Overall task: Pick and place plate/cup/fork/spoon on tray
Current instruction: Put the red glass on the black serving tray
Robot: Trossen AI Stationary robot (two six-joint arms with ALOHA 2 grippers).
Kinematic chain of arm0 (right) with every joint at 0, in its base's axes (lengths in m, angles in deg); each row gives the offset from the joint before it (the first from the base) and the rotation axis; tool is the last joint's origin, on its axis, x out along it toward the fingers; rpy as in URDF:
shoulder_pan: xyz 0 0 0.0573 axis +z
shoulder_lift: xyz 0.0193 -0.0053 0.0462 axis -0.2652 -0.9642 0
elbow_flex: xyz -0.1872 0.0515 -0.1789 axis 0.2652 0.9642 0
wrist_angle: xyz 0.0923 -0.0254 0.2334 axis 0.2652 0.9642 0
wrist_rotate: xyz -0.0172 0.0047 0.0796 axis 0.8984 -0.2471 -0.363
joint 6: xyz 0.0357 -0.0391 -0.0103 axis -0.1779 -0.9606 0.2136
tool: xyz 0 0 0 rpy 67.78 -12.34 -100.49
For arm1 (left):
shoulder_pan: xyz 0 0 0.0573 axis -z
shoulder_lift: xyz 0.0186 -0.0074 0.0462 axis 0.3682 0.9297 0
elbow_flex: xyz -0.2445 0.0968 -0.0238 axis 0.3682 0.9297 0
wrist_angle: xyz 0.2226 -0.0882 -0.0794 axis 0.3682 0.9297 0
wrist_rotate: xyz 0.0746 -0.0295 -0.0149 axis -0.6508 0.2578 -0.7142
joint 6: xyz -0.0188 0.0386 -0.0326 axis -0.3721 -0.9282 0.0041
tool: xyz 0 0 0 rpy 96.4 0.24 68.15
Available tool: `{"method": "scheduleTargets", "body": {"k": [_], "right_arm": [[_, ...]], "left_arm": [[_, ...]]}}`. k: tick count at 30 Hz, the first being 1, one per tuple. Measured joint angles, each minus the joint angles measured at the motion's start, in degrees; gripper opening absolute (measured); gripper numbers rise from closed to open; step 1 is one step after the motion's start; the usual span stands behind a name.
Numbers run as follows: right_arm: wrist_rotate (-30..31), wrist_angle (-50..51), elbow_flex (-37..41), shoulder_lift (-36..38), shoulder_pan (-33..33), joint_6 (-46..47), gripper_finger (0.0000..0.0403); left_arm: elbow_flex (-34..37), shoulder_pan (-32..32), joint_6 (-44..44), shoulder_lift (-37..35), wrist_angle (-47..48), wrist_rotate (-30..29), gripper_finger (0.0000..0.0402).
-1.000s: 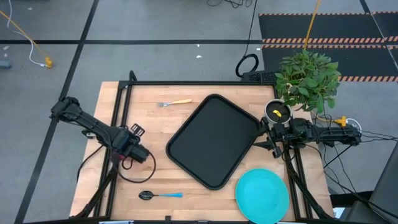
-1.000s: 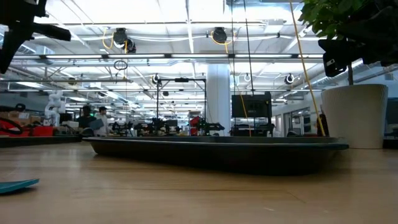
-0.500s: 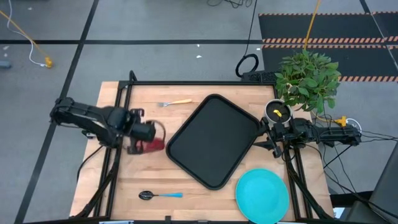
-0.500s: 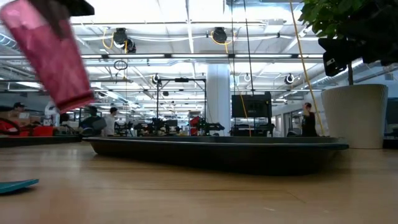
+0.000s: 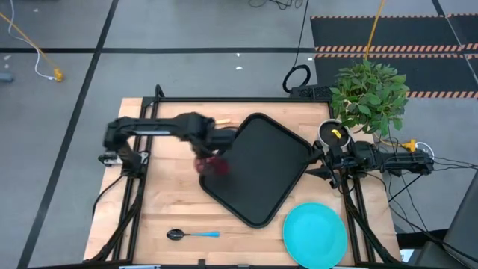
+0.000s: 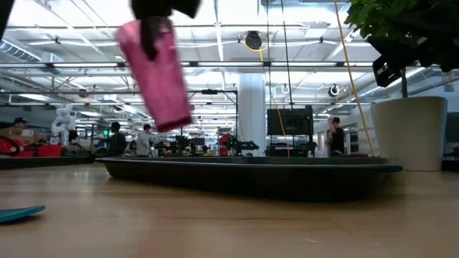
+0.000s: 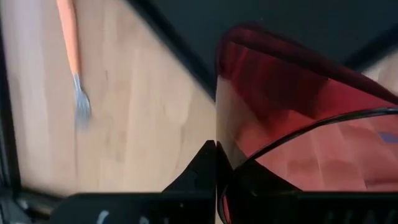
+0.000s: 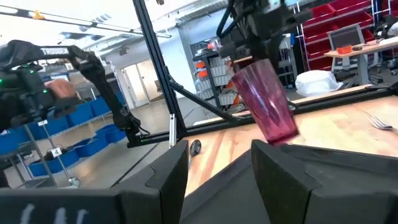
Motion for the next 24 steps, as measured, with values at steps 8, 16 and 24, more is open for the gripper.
{"method": "scheduleTargets", "body": {"k": [8, 16, 24], "right_arm": [[-0.13, 0.39, 0.02, -0.04, 0.01, 2.83, 0.0169], [-0.16, 3.70, 0.00, -0.07, 0.01, 3.19, 0.0169], [-0.13, 3.96, 0.00, -0.05, 0.01, 2.68, 0.0169]], "left_arm": [[-23.80, -9.34, -11.61, 11.97, -0.01, -3.69, 0.0008], [-29.85, -21.35, -15.88, 19.17, 0.21, 0.95, 0.0008], [-29.83, -23.81, -14.96, 21.76, 0.20, 1.85, 0.0008]]}}
